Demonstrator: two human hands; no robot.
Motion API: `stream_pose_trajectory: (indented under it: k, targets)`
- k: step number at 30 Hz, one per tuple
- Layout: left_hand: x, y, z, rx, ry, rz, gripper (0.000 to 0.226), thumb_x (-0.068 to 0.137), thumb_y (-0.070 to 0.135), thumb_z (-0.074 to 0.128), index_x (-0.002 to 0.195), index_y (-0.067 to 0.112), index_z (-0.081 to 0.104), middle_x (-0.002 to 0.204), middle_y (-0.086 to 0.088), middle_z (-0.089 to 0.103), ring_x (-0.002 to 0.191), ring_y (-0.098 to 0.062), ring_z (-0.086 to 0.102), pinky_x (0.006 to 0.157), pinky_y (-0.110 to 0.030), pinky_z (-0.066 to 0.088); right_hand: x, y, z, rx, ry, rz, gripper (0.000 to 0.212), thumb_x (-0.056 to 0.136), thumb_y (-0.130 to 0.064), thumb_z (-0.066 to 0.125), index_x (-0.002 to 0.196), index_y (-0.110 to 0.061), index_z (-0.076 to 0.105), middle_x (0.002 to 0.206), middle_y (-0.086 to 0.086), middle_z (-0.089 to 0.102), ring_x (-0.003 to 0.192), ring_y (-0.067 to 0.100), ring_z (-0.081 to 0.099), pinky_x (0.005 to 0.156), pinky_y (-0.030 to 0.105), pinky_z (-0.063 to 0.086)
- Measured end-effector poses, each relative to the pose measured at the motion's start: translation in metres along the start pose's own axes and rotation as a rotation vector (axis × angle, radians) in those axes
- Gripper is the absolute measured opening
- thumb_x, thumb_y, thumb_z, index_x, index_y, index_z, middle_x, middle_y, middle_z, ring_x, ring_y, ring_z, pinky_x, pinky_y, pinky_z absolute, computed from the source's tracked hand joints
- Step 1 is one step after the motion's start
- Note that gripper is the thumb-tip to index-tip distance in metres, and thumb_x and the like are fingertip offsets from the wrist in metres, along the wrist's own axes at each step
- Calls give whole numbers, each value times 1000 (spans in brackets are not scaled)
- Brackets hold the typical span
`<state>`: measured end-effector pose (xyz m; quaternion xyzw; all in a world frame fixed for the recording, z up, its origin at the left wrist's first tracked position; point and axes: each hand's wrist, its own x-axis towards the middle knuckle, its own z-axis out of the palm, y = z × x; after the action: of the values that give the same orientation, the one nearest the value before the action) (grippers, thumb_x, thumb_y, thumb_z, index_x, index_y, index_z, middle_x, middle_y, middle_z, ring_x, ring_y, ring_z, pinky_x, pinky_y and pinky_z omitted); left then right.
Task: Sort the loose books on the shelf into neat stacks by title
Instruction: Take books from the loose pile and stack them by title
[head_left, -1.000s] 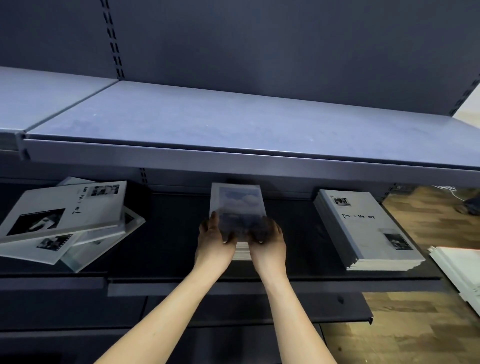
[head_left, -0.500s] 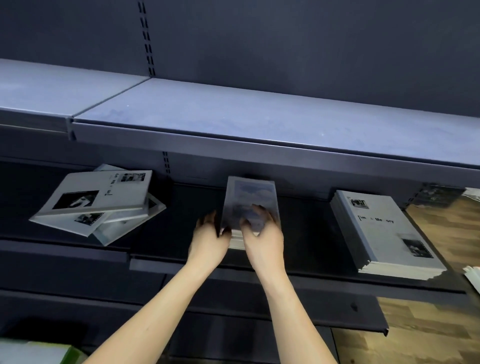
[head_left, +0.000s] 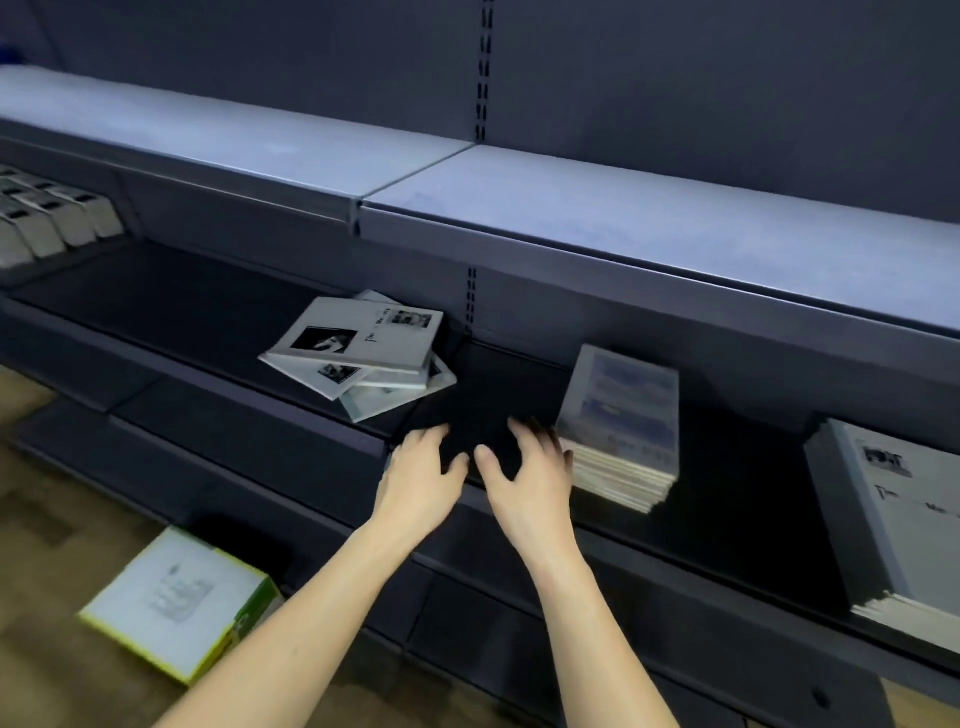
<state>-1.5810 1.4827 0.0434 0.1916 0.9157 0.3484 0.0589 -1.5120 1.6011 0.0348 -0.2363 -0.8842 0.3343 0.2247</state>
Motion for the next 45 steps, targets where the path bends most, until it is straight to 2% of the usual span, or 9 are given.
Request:
stream_pose_trajectory:
  k: [6,13,19,28,37,42,45]
  targets:
    - [-5,-35,-33,34,69,-19,53,97,38,50,146,22,40,146,2,42,132,-18,42,103,-38,42,-2,-34,31,44,-84,-28,55,95,-45,57,145,-23,47,149,-2,47,147,21,27,122,51,16]
    - [3,-94,-84,118,120,-11,57,97,35,49,149,18,34,149,-2,38,137,-21,36,109,-38,37,-6,-82,79,-17,-181,36,56,97,-44,53,147,-22,45,155,1,40,150,24,22,123,50,12]
    - [18,-150,-127,144,112,-5,55,98,35,48,149,18,35,149,-1,38,136,-21,36,109,-37,36,-13,-119,124,17,-223,98,56,98,-42,54,148,-20,44,155,6,40,148,26,26,121,51,21]
    - [45,-219,-167,231,81,42,49,99,35,46,145,22,40,150,-3,38,141,-22,29,115,-36,27,-19,-158,180,53,-187,153,54,97,-39,56,146,-19,46,151,4,44,143,19,35,118,48,28]
    - [79,-233,-160,177,48,48,47,98,34,47,143,22,44,145,-2,44,138,-21,34,114,-37,31,8,-160,199,55,-153,184,51,97,-35,58,144,-20,48,151,3,43,141,19,38,116,45,34]
    - [104,-231,-158,178,30,34,48,98,33,47,145,21,42,145,0,43,138,-21,33,113,-36,30,48,-154,209,136,-108,180,45,97,-30,59,141,-19,52,144,5,48,129,17,45,102,28,38]
    - [124,-229,-155,172,18,20,49,97,33,48,145,23,42,145,0,42,137,-21,33,113,-36,31,76,-147,222,101,-66,154,49,95,-27,62,141,-15,51,150,13,41,140,29,35,111,41,37]
